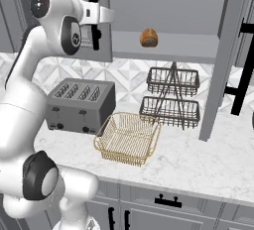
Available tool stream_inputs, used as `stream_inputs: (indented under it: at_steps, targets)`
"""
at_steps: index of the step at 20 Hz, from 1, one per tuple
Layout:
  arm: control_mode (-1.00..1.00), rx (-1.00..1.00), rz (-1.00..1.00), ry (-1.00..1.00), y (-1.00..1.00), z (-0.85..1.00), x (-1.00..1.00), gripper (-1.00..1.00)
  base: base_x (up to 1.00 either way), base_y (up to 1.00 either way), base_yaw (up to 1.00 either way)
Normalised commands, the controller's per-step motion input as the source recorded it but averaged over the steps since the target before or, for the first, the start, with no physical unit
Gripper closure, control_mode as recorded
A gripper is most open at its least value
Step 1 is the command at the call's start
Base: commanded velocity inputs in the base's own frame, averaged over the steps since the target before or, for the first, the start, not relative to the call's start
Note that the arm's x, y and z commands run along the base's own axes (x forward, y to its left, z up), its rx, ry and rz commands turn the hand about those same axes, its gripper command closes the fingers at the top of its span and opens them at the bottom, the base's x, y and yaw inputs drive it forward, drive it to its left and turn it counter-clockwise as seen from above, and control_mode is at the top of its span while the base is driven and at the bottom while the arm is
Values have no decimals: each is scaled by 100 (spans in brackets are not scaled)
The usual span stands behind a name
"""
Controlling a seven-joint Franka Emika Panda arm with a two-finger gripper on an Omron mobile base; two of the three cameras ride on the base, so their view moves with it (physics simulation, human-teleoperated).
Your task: Open the cabinet, pick up the bread from the cabinet and place it in the basket. Then move the basket to the dining counter.
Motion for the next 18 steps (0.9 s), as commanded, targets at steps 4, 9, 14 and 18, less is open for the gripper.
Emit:
stream_inputs:
  at_steps: [4,9,14,18]
  targets:
    - [-100,8,-28,0,26,0,-99,100,0,0,0]
    - [-100,9,-24,1,29,0,-100,100,0,0,0]
    - [-100,2,-16,6,33,0,-100,100,0,0,0]
    - [-100,0,-10,1,30,-2,-100,100,0,0,0]
